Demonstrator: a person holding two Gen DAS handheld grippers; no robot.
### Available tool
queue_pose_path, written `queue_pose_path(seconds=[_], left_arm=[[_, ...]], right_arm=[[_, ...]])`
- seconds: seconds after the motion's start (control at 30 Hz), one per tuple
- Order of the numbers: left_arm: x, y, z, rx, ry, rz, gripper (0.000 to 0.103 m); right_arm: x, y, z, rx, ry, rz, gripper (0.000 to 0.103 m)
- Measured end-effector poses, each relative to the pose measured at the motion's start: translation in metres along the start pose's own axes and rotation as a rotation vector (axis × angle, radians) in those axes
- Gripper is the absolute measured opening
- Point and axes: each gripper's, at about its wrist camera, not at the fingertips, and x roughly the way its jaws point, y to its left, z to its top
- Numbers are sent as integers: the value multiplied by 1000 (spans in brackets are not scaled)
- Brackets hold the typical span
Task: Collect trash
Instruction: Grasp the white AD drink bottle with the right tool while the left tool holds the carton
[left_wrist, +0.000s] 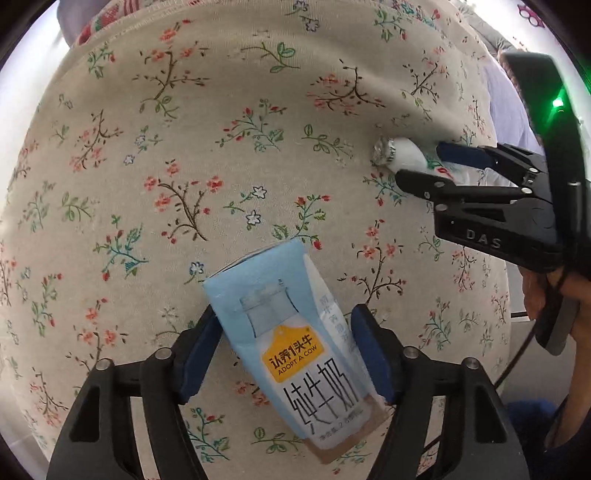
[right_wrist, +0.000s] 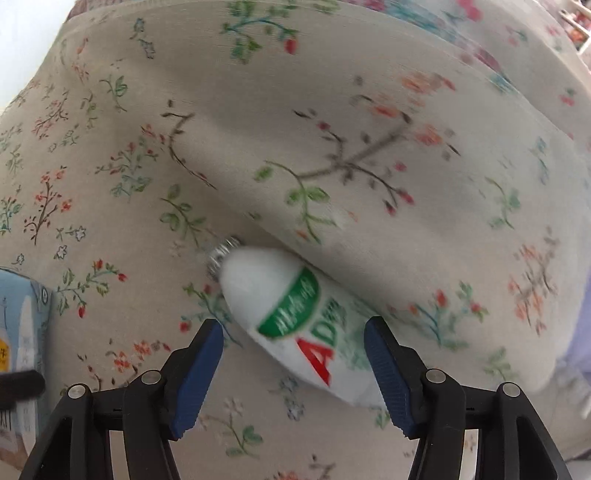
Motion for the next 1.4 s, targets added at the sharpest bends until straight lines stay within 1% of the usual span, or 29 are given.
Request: queue_pose_path(seconds=[0.07,0.13,0.2,0.27,0.33,0.37,0.4,0.43,0.5,0.57,0.63,0.7,0.73,0.77,0.9,0.97,1.07,1.1,1.17,1.4], left_arm=[[0,2,1,-2,2,21,67],[-3,4,1,7,2,59,65],[-6,9,2,14,-2,93,64],[-10,12,4,16,-19,115,64],[-14,15,6,13,-31,114,64],[-17,17,6,6,-36,106,64],[-19,18,6,3,-39,102,64],[-21,19,7,-1,-43,97,64],[-25,21,8,-10,-56,95,64],[-28,24,9,-16,-68,99,64],[-31,28,8,-24,-75,100,64],[-34,32,4,-34,-82,88,64],[-48,40,2,-37,-88,83,64],[-51,44,1,-38,-94,86,64],[-64,56,-4,-37,-120,114,64],[-69,58,-5,-40,-131,132,64],[-79,66,-11,-35,-155,154,64],[-83,70,-13,-36,-160,157,64],[-88,74,-15,-39,-168,153,64],[-106,94,-24,-55,-198,162,64]], right_arm=[[3,-3,2,5,-5,-7,67],[7,-3,2,-4,14,-23,66],[8,-1,-1,-28,35,-1,65],[7,0,-6,-48,36,19,65],[7,-1,-11,-47,55,19,53],[7,-3,-12,-39,64,22,44],[6,-5,-13,-29,68,31,38],[3,-6,-15,-25,65,38,36],[-2,-7,-16,-30,57,49,23],[-12,4,-18,-10,54,71,18],[-21,4,-16,18,38,101,17],[-31,6,-15,41,18,150,17],[-34,7,-15,46,13,162,17],[-36,7,-15,51,9,170,17],[-46,13,-14,60,-10,173,17],[-52,4,-11,66,-19,181,17],[-57,9,-9,76,-33,172,17],[-56,9,-1,78,-37,175,17],[-57,7,3,82,-45,182,17],[-56,35,13,63,-62,198,17]])
